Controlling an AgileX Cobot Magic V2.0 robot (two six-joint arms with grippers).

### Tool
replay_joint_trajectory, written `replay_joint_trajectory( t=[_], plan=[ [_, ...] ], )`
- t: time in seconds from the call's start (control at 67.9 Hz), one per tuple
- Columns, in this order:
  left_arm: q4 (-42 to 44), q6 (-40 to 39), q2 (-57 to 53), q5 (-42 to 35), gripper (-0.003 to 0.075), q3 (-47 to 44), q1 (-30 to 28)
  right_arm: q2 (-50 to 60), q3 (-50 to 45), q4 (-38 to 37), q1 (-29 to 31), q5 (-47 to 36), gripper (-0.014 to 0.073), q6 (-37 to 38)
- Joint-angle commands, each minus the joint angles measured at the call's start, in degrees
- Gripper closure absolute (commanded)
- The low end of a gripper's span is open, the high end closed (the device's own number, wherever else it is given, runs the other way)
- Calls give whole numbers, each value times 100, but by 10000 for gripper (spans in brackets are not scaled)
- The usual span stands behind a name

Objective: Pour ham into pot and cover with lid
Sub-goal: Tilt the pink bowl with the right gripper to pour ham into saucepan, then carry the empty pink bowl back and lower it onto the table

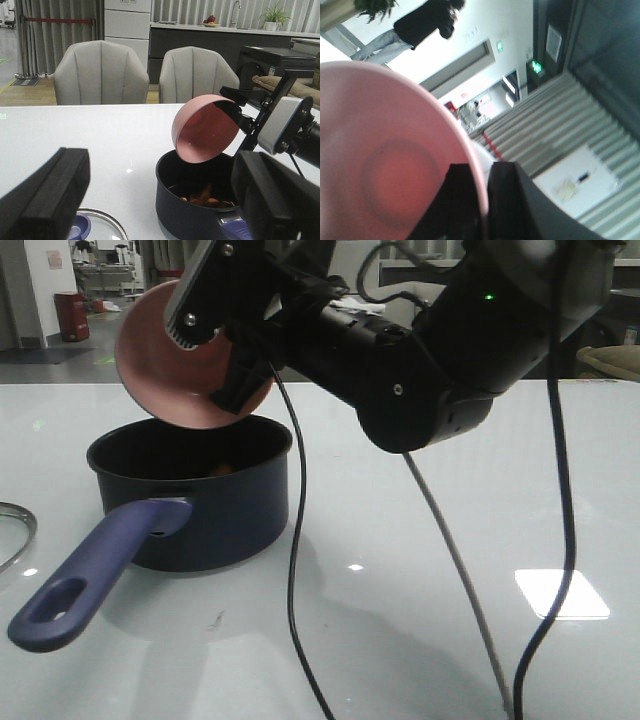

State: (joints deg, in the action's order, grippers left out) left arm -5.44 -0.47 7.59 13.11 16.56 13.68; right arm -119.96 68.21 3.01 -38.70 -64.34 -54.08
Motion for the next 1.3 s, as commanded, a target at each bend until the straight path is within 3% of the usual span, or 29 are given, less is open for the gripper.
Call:
replay_joint_trajectory(
  t=[0.0,0.236,0.398,0.678,1.017,1.282],
  plan=[
    [-54,-4,47,-436,118,153,42,294,168,201,16,-781,454,813],
    [-54,-4,47,-436,118,153,42,299,192,201,16,-448,454,3283],
    [-54,-4,47,-436,118,153,42,516,192,243,16,577,454,4054],
    [-54,-4,47,-436,118,153,42,1821,192,990,293,3987,454,4048],
    [-54,-4,47,-436,118,153,42,3098,192,994,1430,6914,454,4048],
    [-54,-4,47,-436,118,153,42,3140,192,1314,2452,8795,454,4053]
  ],
)
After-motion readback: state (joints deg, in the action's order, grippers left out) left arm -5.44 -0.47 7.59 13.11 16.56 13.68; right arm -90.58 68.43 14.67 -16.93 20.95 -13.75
